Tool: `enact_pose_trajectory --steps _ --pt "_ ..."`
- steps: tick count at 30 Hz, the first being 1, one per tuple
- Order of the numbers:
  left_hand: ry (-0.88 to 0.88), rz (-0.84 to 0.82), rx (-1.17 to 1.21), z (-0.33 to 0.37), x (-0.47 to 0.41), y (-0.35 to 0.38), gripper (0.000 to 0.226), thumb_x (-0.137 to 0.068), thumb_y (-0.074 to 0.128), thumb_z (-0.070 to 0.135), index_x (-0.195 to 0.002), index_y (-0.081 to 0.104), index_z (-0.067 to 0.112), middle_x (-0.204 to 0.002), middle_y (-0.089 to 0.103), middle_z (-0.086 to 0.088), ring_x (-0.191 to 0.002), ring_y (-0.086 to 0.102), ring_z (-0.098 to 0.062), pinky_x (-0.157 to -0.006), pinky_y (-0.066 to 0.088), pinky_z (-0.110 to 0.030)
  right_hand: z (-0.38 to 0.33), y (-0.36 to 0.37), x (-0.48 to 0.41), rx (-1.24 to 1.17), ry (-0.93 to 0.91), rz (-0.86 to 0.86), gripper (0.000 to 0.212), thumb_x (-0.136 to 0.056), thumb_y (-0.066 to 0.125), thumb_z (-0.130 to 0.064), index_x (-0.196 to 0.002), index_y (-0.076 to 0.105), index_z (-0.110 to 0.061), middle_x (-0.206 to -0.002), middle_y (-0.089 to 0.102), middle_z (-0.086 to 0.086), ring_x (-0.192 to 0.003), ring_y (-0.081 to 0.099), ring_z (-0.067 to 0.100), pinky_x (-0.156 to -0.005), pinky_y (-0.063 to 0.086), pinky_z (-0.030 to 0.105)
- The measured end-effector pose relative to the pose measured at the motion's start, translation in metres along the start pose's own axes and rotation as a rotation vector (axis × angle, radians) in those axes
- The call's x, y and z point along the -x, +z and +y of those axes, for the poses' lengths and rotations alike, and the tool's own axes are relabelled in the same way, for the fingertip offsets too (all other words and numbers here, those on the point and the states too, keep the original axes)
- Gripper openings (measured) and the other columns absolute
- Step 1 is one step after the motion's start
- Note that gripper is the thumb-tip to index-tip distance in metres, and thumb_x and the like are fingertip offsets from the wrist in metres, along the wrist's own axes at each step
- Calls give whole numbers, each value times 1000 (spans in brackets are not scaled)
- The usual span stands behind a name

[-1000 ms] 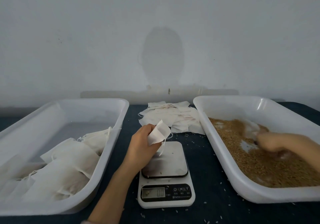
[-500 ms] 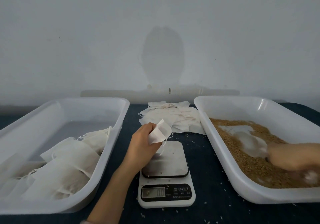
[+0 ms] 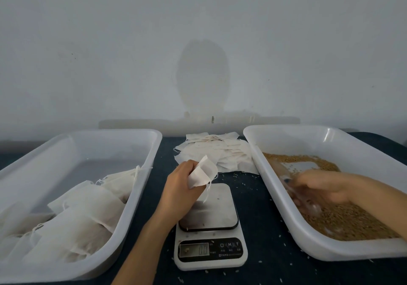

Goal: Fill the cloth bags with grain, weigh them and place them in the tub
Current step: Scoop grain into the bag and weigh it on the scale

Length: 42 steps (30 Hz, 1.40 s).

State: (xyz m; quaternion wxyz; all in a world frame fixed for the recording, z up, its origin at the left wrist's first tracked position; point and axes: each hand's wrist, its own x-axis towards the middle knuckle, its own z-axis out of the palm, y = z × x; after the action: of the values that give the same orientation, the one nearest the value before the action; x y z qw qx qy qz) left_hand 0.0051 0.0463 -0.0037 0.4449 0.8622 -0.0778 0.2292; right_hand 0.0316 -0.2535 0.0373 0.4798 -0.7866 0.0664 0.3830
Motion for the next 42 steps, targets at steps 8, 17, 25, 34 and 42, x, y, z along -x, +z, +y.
enact_pose_trajectory --steps 8,17,25,34,42 --pt "-43 -24 31 2 1 2 25 -82 68 19 -83 53 38 -84 60 28 -79 56 5 -60 44 -9 -11 -49 5 -236 -146 84 27 -94 54 -9 -117 54 6 -74 67 14 -60 64 23 -51 56 33" --pt "-175 -55 228 6 1 3 26 -89 67 19 -89 58 44 -87 67 18 -72 67 -11 -59 61 -36 -23 -57 13 44 -327 429 53 -75 60 -54 -103 69 -9 -74 64 5 -46 49 10 -43 40 21" --pt "-164 -84 175 6 4 0 16 -89 69 28 -92 57 38 -85 64 29 -76 61 8 -57 46 -7 -66 -35 45 487 -725 255 22 -75 61 -53 -93 71 -44 -73 72 -4 -46 54 6 -48 45 15" --pt "-149 -81 156 8 5 -4 23 -87 69 27 -93 54 43 -84 64 29 -82 59 12 -56 44 -6 -90 -38 59 706 -787 188 32 -67 69 -64 -93 70 -46 -80 77 -3 -57 65 17 -56 51 20" --pt "-116 -133 81 10 5 -1 24 -83 69 40 -96 50 45 -94 59 37 -93 55 14 -61 44 -4 -117 -31 78 889 -792 197 40 -59 66 -76 -93 69 -56 -83 75 -17 -58 70 10 -55 48 14"
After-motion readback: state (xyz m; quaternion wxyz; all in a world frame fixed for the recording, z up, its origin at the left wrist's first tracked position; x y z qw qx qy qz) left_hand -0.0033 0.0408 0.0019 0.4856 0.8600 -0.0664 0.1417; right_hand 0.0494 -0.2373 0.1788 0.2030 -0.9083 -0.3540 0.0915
